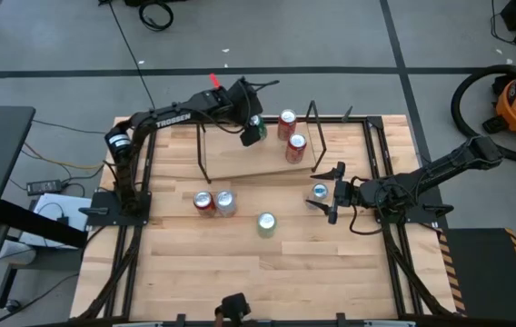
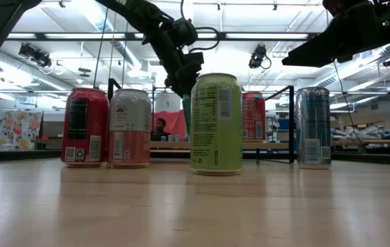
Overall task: Place canned beverage on shelf
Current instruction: Put the green soda can on the shelf
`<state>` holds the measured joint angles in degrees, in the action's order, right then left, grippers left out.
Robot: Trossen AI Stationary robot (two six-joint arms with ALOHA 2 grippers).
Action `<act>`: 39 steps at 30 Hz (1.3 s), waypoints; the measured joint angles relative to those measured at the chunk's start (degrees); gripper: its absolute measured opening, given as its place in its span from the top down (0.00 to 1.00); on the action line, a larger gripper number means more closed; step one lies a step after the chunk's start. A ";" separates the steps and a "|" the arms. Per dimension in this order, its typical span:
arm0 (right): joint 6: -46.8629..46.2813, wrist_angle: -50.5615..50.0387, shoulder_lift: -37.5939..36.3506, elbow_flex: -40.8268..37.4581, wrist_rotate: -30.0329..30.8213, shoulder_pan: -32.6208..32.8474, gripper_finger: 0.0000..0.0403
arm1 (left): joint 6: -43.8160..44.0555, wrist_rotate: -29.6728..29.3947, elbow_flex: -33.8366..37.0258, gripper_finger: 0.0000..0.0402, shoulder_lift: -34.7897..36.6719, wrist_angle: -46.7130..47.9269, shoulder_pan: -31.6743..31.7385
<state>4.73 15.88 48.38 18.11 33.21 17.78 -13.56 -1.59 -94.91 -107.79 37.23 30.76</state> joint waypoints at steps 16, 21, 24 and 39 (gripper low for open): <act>0.07 0.55 -0.02 0.00 -0.31 -0.20 0.10 | -0.01 2.92 -10.92 0.21 -5.04 8.79 1.01; 0.01 -0.09 -0.02 0.00 -0.41 -0.20 0.10 | 0.24 4.17 -10.54 0.21 -6.32 11.51 0.96; 0.00 -0.11 0.00 0.00 -0.42 -0.20 0.10 | -0.03 4.55 -10.49 0.21 -6.57 12.24 0.89; -0.04 -0.13 0.00 0.00 -0.40 -0.19 0.10 | -1.09 3.80 -10.50 0.21 -6.85 10.19 1.03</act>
<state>4.69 15.75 48.38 18.11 32.81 17.59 -14.65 2.22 -105.41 -114.64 47.42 31.79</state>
